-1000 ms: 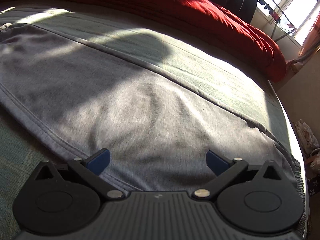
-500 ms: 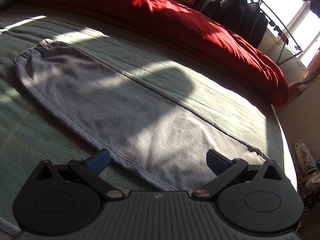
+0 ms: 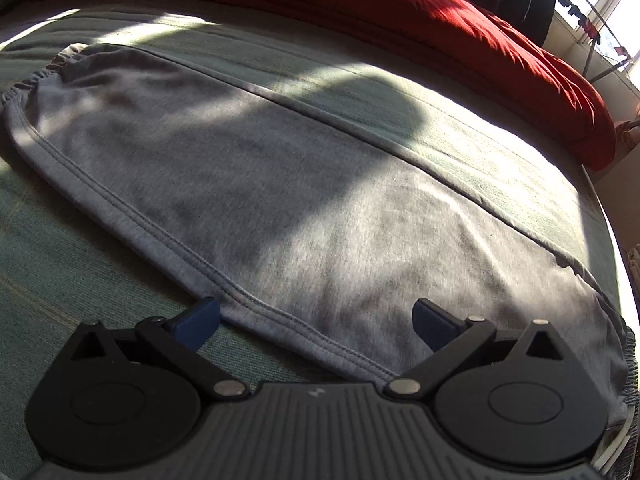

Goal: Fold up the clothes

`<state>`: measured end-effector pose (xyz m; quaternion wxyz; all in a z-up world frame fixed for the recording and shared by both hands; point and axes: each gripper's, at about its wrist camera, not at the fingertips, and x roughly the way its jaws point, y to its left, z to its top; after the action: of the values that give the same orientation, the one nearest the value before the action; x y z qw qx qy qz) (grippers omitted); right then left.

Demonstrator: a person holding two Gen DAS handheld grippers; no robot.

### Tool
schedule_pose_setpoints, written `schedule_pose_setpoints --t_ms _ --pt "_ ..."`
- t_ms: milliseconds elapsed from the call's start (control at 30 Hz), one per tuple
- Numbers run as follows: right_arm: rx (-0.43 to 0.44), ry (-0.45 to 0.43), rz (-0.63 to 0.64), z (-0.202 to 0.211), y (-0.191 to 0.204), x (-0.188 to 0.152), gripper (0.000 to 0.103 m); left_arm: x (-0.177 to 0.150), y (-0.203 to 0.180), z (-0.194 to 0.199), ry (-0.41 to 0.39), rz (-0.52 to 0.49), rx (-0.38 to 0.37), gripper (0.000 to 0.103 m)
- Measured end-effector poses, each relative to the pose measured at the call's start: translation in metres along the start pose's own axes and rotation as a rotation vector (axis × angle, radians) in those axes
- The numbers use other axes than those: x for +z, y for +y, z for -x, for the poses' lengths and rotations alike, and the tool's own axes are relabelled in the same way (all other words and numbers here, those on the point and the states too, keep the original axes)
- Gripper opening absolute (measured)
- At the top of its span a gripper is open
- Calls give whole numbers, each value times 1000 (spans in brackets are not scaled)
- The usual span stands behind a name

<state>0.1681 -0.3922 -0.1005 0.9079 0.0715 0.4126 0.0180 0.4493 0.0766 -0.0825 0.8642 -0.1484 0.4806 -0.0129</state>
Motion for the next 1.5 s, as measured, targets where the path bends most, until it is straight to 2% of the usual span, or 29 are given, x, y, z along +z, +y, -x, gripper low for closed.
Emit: schedule_pose_setpoints --t_ms 67,200,300,433,567,633,700,767,833,1000,1167,1400,1500 --pt "34 -26 -38 10 -2 9 103 -3 6 20 -33 -27 -6 102" --pt "99 -110 -50 24 9 29 103 -15 -1 60 -57 -64 -90 102" --pt "140 -70 -53 5 20 36 103 -33 -24 84 -59 -150 -145 102" --pt "107 5 -112 -18 10 25 103 -74 -52 107 -43 -270 -217 102" --pt "13 -19 -126 -3 3 18 103 -120 -75 125 -26 -381 -280 102" --pt "3 -53 -106 11 6 19 103 -147 -83 131 -24 -428 -305 102" --pt "43 -56 -84 13 13 17 103 -175 -90 137 -22 -475 -329 102" --pt "87 -56 -61 15 20 16 103 -199 -95 136 -29 -528 -308 102" --pt "78 -16 -55 3 26 12 103 -219 -97 134 -45 -578 -277 102" --pt "19 -3 -25 -11 38 4 103 -240 -85 133 -88 -546 -275 102" --pt "26 2 -39 -13 35 3 103 -250 -72 124 -70 -507 -224 102" --pt "17 -27 -21 -15 36 -4 103 -266 -62 131 -96 -483 -198 102" --pt "20 -28 -7 -15 37 -4 103 -270 -62 129 -91 -507 -185 102"
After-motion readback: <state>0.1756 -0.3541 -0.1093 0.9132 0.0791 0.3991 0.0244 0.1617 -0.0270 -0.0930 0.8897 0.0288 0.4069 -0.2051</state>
